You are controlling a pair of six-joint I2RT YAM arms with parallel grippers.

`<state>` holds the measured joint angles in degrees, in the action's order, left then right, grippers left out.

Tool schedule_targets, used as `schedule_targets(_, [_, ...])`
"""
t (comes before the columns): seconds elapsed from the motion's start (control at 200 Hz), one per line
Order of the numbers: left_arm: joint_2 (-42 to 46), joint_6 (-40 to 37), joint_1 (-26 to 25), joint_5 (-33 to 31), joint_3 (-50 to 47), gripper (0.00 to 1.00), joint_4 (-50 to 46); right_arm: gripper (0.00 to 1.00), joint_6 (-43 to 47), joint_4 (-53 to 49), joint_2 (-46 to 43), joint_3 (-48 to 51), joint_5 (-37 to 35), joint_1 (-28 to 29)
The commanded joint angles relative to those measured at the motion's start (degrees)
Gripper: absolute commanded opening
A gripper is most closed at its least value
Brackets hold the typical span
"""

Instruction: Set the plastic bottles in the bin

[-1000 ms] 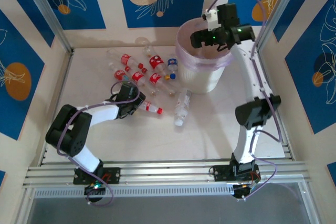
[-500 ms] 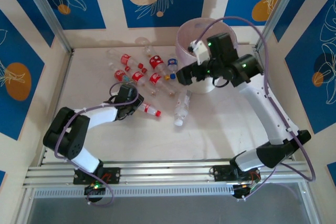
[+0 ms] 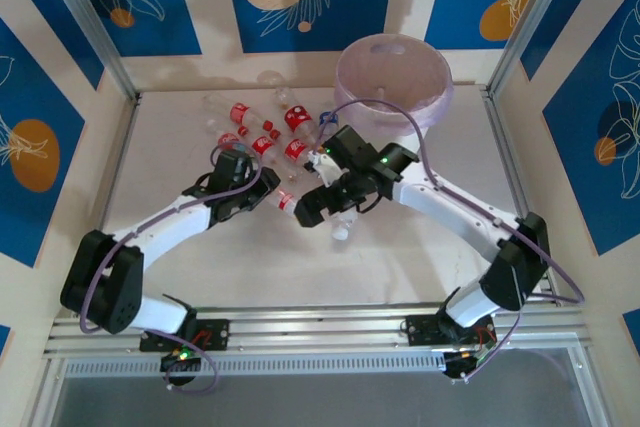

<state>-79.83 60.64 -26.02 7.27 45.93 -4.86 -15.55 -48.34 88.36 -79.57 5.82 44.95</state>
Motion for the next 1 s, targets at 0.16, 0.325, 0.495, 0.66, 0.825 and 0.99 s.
schedule_targets(0.16, [0.32, -2.88, -0.83, 10.69, 4.52, 0.57, 1.34, 0.92, -4.73, 13.91, 7.84, 1.90, 7.51, -3.29])
schedule_targets(0.325, [0.55, -1.94, -1.06, 12.25, 4.25, 0.58, 3.28, 0.82, -6.27, 17.22, 11.58, 1.48, 8.14, -3.81])
schedule_targets(0.495, [0.64, -0.29, -1.30, 12.60, 3.18, 0.58, 5.50, 0.68, -7.45, 19.22, 13.38, 1.62, 8.42, -3.73])
schedule_targets(0.66, [0.84, 0.03, -1.31, 11.83, 2.79, 0.58, 5.59, 0.47, -7.66, 19.60, 13.57, 2.18, 8.19, -3.82])
schedule_targets(0.825, [1.17, 0.13, -1.30, 10.83, 2.23, 0.64, 5.48, 0.35, -7.32, 19.60, 12.92, 2.75, 7.55, -3.73])
schedule_targets(0.99, [2.04, 0.59, -1.31, 9.65, 1.80, 0.83, 5.23, 0.35, -6.87, 18.59, 12.89, 2.24, 6.75, -3.64])
